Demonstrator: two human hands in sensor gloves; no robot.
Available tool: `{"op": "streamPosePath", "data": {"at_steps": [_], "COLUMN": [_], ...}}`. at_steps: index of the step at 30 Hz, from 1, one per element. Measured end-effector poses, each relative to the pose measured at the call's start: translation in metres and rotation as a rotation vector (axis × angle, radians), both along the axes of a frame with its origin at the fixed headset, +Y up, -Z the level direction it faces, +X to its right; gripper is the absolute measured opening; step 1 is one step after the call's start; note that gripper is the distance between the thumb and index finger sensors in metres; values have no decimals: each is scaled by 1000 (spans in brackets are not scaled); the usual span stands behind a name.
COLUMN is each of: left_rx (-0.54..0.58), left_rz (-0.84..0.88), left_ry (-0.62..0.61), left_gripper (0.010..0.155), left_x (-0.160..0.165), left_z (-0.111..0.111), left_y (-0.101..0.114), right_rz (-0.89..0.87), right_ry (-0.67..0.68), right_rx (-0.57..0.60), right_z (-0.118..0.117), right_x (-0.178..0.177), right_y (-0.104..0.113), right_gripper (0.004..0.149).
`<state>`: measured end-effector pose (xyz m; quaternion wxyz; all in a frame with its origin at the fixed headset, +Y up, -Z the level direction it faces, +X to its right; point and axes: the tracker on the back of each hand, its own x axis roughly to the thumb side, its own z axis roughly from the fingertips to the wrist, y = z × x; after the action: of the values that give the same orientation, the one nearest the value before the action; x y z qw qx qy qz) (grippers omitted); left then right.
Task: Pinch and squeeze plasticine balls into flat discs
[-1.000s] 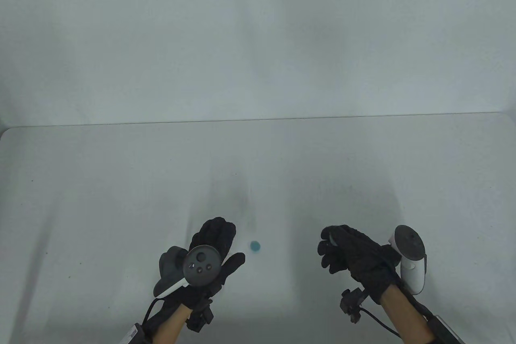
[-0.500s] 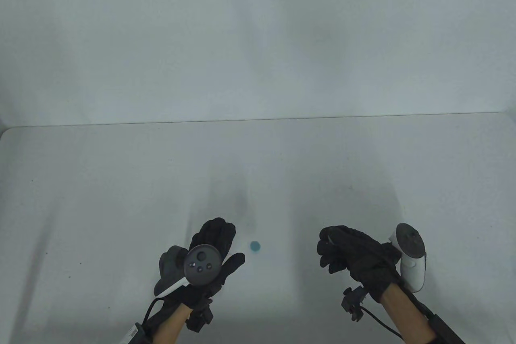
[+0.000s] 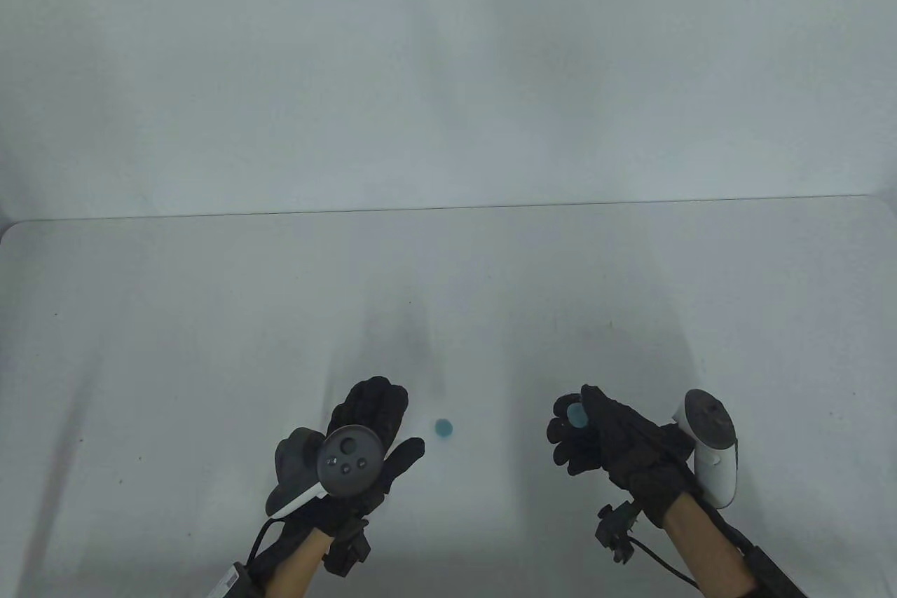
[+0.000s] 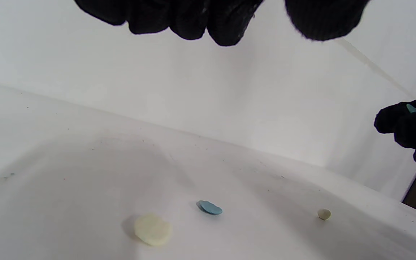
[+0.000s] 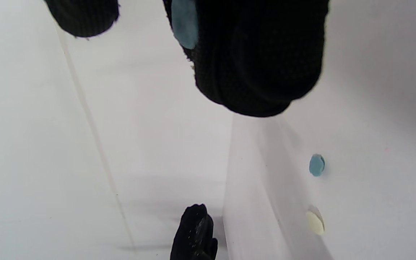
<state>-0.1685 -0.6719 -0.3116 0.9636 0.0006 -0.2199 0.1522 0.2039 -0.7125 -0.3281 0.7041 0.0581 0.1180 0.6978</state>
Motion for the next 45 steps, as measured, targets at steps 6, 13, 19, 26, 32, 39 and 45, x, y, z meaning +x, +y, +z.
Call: {"op": "streamPosePath", "data": {"at_steps": [6, 13, 19, 26, 32, 39, 45], "left_rx": [-3, -3, -1, -4, -7, 3, 4], "left_rz": [-3, -2, 0, 7, 5, 11, 19], "left_ry": [-1, 0, 3, 6, 2, 0, -6], "left_gripper": [75, 75, 75, 75, 75, 75, 75], "left_x": [1, 2, 2, 3, 5, 5, 5], "left_z": [0, 0, 0, -1, -2, -1, -1], "left_y": [0, 0, 0, 0, -1, 0, 0], "right_rz": [54, 100, -39, -18, 85, 162, 239], "right_ry": [-38, -89, 85, 117, 73, 79, 57], "right_rx": [-14, 14, -9, -12, 1, -17, -15], "right_z": [0, 1, 0, -1, -2, 0, 0], "right_x": [0, 2, -2, -4, 1, -1, -3], "right_y": [1, 6, -1, -2, -1, 0, 5], "right_gripper": [52, 42, 75, 66, 45, 44, 44]}}
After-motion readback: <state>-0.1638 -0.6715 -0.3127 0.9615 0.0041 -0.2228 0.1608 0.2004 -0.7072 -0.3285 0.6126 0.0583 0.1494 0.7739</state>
